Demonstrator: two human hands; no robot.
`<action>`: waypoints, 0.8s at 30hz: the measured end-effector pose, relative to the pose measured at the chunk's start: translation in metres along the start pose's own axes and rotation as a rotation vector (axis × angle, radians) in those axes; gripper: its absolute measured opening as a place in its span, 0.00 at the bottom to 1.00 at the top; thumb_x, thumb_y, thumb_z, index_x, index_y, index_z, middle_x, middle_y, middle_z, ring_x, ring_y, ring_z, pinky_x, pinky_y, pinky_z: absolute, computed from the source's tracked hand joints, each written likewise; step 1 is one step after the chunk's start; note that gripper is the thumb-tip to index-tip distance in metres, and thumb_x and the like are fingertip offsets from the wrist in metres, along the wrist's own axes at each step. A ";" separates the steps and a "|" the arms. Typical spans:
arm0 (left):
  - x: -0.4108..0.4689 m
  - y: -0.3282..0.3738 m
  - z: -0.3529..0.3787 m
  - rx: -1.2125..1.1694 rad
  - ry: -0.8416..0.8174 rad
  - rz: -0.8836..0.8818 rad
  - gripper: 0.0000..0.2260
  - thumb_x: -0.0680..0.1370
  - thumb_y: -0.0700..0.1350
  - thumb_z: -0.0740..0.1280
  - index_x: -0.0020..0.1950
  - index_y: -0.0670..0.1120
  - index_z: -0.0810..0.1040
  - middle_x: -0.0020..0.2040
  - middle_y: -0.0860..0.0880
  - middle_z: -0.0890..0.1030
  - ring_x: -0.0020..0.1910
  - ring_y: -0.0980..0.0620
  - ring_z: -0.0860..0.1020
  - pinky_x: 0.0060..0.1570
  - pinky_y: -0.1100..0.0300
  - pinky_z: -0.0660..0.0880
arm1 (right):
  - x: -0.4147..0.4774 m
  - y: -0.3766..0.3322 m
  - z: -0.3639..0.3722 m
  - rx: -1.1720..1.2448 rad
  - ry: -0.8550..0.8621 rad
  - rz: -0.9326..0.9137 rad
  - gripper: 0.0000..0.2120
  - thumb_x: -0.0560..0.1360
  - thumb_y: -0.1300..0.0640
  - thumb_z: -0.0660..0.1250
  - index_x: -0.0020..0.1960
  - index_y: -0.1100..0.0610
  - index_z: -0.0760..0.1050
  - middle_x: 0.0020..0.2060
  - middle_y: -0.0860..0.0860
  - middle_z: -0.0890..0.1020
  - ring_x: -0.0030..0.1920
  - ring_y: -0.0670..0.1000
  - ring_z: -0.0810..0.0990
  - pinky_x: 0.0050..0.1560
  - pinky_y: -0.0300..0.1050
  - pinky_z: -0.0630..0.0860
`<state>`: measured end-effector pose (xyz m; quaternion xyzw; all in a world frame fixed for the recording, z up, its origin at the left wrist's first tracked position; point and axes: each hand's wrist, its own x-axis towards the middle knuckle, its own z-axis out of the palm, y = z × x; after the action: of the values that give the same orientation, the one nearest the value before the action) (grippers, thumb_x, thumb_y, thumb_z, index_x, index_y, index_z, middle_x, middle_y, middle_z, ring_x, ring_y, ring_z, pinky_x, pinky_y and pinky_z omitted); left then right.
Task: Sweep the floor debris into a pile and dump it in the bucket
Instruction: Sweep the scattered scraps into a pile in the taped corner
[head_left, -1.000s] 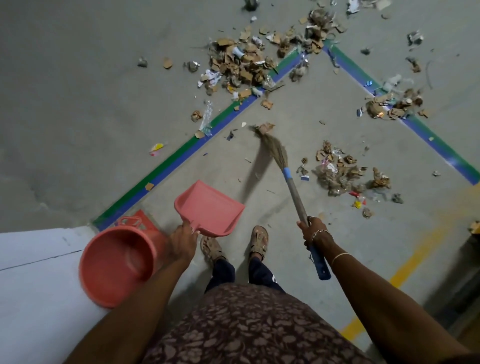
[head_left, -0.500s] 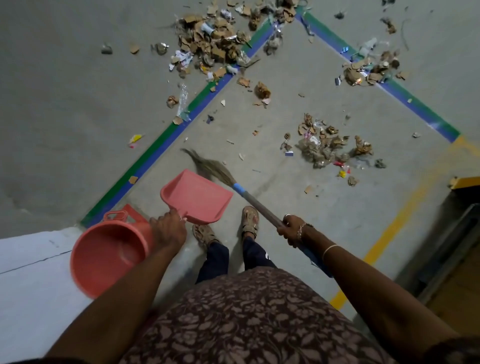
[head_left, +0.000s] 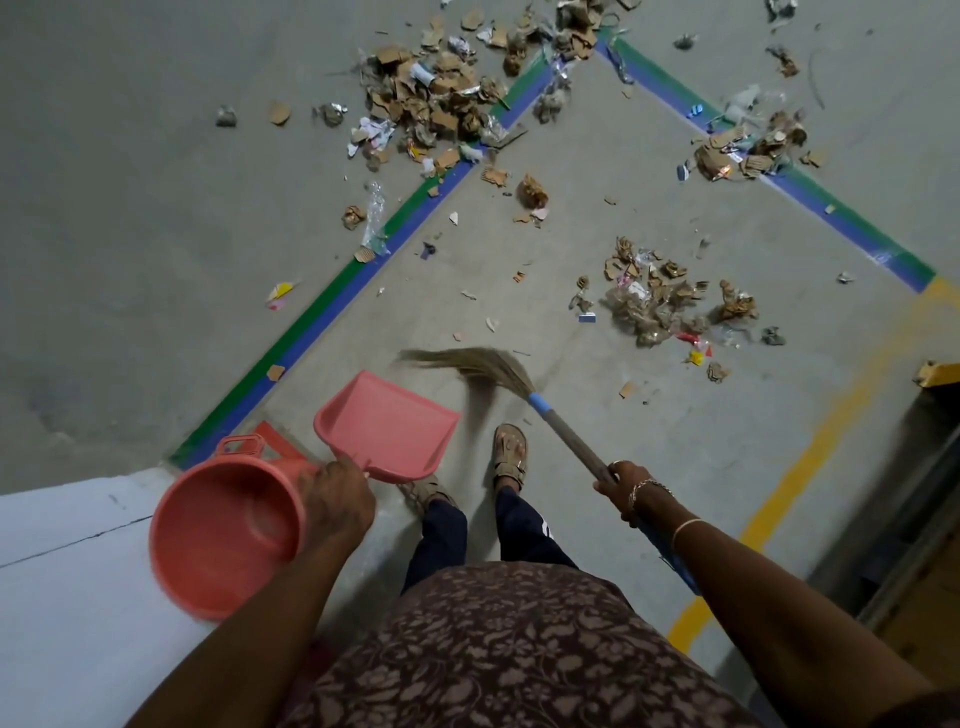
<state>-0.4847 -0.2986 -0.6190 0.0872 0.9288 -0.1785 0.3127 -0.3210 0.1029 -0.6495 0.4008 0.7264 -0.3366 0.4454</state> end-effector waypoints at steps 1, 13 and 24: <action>0.001 0.000 0.001 0.008 0.017 0.006 0.13 0.71 0.46 0.68 0.53 0.41 0.77 0.42 0.45 0.82 0.40 0.45 0.81 0.47 0.49 0.69 | 0.001 0.002 -0.003 0.004 0.016 0.009 0.12 0.79 0.49 0.66 0.54 0.57 0.74 0.42 0.57 0.80 0.32 0.56 0.81 0.25 0.43 0.76; 0.006 0.001 -0.024 -0.117 0.069 0.069 0.11 0.79 0.44 0.61 0.59 0.43 0.73 0.52 0.44 0.82 0.49 0.43 0.82 0.50 0.51 0.73 | -0.017 0.002 -0.002 0.630 0.252 -0.018 0.14 0.80 0.55 0.66 0.56 0.67 0.73 0.31 0.57 0.73 0.27 0.54 0.73 0.27 0.47 0.75; 0.019 0.007 -0.027 -0.252 -0.002 0.117 0.17 0.80 0.43 0.60 0.68 0.41 0.67 0.60 0.43 0.78 0.58 0.42 0.79 0.54 0.49 0.76 | -0.064 0.067 0.003 0.199 -0.017 -0.067 0.12 0.80 0.54 0.67 0.61 0.58 0.75 0.31 0.58 0.76 0.26 0.56 0.74 0.26 0.45 0.73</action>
<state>-0.5120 -0.2807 -0.6127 0.1012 0.9368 -0.0420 0.3323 -0.2428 0.1120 -0.6006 0.4157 0.6986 -0.4251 0.3981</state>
